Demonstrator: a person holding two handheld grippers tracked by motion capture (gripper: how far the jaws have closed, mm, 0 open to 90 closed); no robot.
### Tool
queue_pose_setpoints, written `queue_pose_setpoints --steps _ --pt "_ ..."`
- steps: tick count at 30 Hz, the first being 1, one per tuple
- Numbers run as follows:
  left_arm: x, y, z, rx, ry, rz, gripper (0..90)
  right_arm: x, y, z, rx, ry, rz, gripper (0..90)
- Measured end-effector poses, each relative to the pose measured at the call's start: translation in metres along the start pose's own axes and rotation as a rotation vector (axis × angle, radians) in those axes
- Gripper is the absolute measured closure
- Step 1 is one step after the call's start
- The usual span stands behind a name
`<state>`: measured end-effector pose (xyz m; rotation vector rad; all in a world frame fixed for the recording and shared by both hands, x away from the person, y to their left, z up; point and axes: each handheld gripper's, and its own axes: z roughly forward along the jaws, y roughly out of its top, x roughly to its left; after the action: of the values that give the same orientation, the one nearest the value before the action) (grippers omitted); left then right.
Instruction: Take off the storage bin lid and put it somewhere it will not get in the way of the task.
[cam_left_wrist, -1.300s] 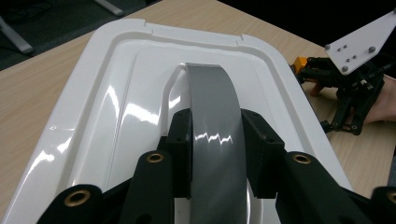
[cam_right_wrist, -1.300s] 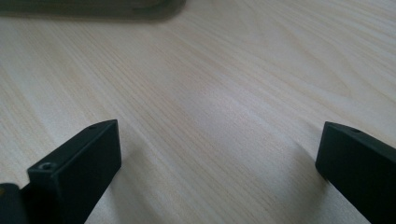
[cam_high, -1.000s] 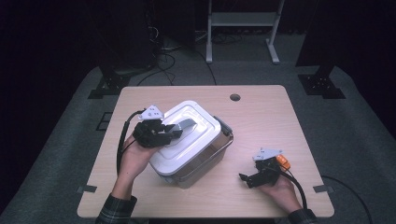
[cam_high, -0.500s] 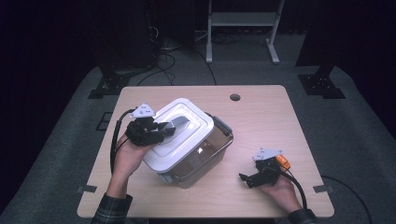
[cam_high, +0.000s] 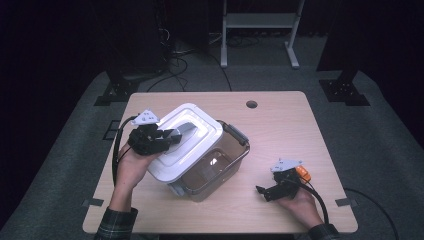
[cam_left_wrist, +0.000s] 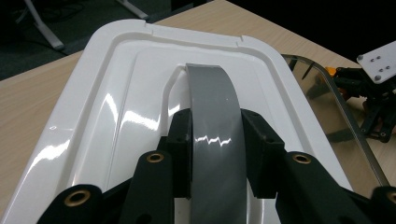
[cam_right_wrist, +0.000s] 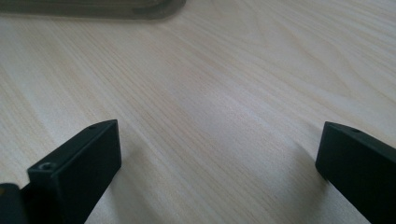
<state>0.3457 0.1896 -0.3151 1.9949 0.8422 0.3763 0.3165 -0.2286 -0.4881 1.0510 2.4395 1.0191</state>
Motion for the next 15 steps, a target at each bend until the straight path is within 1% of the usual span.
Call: queue_pose_setpoints --steps 15 --pt "0.015 -0.005 -0.011 -0.011 0.039 -0.027 66.5 0.000 0.000 0.000 0.001 0.000 0.000 0.0"
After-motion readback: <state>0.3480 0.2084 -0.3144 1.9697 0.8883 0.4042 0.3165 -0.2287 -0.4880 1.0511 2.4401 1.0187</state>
